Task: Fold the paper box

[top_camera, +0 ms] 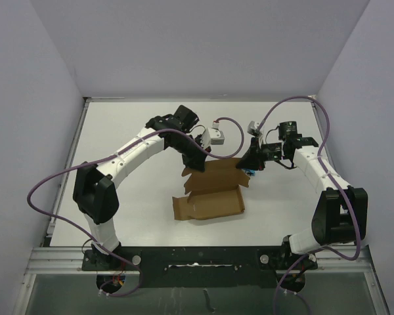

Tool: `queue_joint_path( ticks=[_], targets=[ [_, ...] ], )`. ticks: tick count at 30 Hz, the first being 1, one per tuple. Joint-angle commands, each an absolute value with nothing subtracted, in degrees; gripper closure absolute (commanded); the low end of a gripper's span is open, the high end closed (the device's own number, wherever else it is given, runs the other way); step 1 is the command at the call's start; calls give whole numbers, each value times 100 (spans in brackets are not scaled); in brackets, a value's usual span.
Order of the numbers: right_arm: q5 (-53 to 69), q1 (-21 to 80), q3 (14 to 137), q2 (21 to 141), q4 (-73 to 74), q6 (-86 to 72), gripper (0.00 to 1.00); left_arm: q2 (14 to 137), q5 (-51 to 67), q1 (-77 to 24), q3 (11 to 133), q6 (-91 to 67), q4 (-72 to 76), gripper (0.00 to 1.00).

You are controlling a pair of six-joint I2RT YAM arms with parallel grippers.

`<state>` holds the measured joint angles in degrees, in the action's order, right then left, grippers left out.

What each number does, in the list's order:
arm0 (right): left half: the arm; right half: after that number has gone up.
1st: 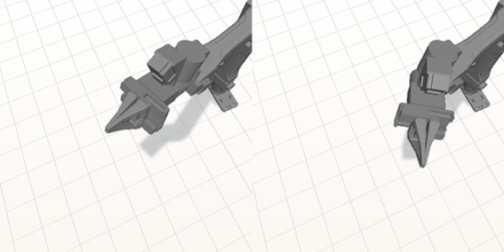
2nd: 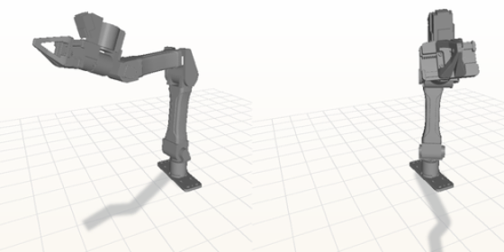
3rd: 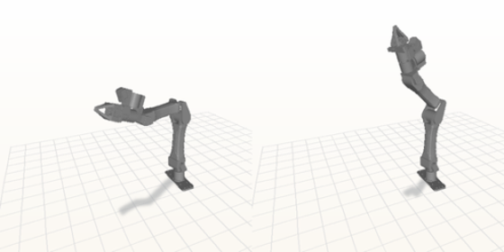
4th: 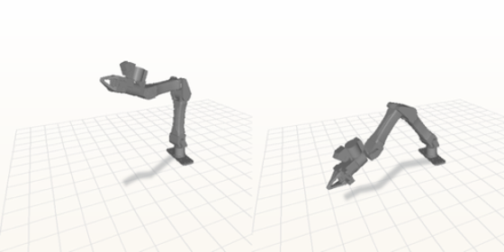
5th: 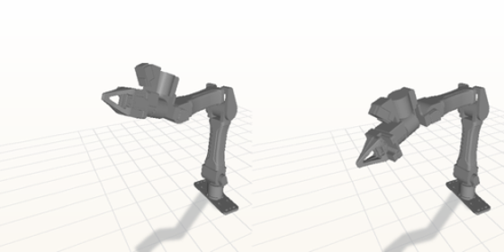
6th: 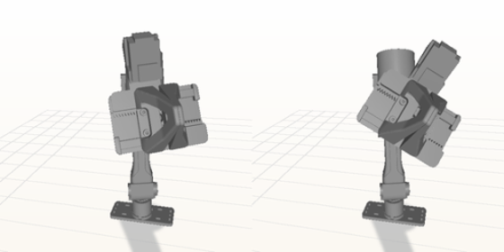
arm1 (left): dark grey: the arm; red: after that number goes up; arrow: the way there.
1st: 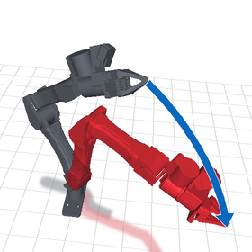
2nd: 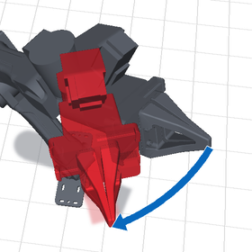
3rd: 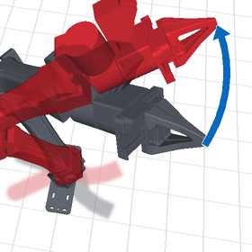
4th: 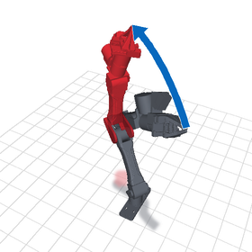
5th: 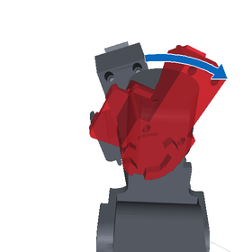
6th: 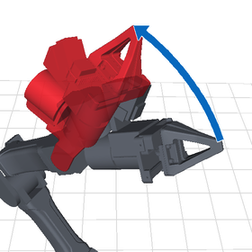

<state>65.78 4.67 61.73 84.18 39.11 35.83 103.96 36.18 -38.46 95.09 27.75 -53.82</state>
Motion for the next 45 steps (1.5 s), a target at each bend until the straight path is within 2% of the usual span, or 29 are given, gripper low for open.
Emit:
queue_joint_path(
  ticks=[1, 3, 4, 8, 11, 13, 15, 19, 23, 27, 30, 41, 45],
  targets=[
    [6789, 479, 6429, 8340, 4030, 3779, 100, 10393, 3574, -3870, 9792, 2803, -5238, 100],
    [6764, 416, 6405, 8291, 4013, 3749, 100, 10320, 3432, -3874, 9714, 2636, -5137, 100],
    [6747, 388, 6387, 8276, 3987, 3721, 100, 10261, 3318, -3868, 9638, 2501, -5033, 95],
    [6733, 326, 6308, 8217, 3931, 3662, 100, 9610, 2655, -3873, 8894, 1703, -4074, 62],
    [6757, 319, 6278, 8198, 3895, 3635, 100, 8773, 2187, -3864, 7988, 1034, -2903, 42],
    [6759, 309, 6255, 8184, 3866, 3598, 100, 8137, 1702, -3849, 7365, 529, -2291, 33],
    [6766, 278, 6226, 8158, 3814, 3552, 100, 7508, 1365, -3806, 6744, -71, -1816, 29],
    [6811, 236, 6163, 8105, 3728, 3468, 100, 6398, 937, -3707, 5406, -1409, -1102, 29],
    [6829, 213, 6131, 8101, 3692, 3435, 100, 5565, 598, -3629, 4004, -2727, -782, 36],
    [6829, 211, 6070, 8110, 3585, 3336, 100, 5005, 502, -3596, 2990, -3339, -271, 44],
    [6829, 211, 6047, 8134, 3568, 3307, 100, 4955, 367, -3518, 2809, -3425, -248, 49],
    [6818, 199, 6029, 8130, 3542, 3298, 100, 6000, 737, -3243, 2773, -3750, 430, 51],
    [6836, 198, 6021, 8120, 3535, 3293, 100, 6140, 859, -3279, 2764, -3963, 631, 56]
  ],
)
